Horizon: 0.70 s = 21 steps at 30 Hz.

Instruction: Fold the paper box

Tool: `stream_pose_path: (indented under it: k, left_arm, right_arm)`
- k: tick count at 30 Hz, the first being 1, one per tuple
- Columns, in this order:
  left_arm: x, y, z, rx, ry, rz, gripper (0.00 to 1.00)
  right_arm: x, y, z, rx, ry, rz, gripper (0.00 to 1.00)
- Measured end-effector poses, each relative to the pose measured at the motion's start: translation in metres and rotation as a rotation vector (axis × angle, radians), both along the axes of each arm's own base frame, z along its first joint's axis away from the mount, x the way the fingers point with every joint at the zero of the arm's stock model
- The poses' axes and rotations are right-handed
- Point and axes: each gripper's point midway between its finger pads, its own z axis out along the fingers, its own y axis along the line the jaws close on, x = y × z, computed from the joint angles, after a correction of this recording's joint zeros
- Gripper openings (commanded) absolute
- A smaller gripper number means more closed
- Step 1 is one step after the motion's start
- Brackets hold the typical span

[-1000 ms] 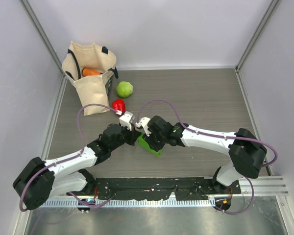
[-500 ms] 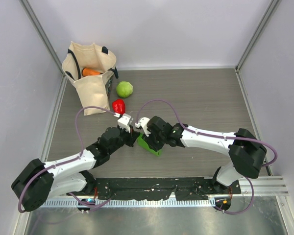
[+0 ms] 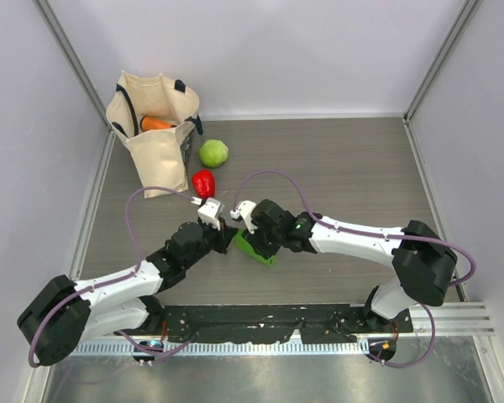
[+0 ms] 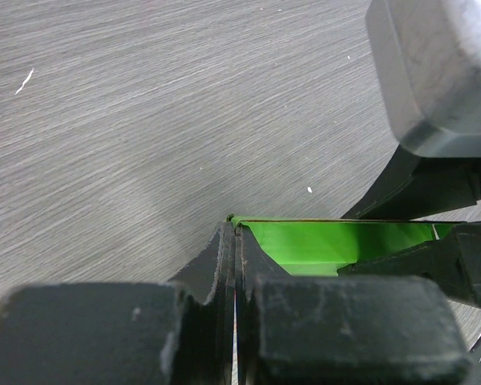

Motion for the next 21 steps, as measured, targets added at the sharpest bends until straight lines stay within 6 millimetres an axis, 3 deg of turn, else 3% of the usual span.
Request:
stream_pose_path:
  k: [10,21]
  left_arm:
    - [0.002,0.003,-0.003,0.0,0.01,0.03,0.0]
    - [0.001,0.004,-0.004,0.009,0.01,0.044,0.0]
  right_arm:
    - [0.011,0.0,0.006,0.025,-0.029,-0.087,0.55]
    - [0.015,-0.006,0.034,0.118,-0.037,-0.25,0.62]
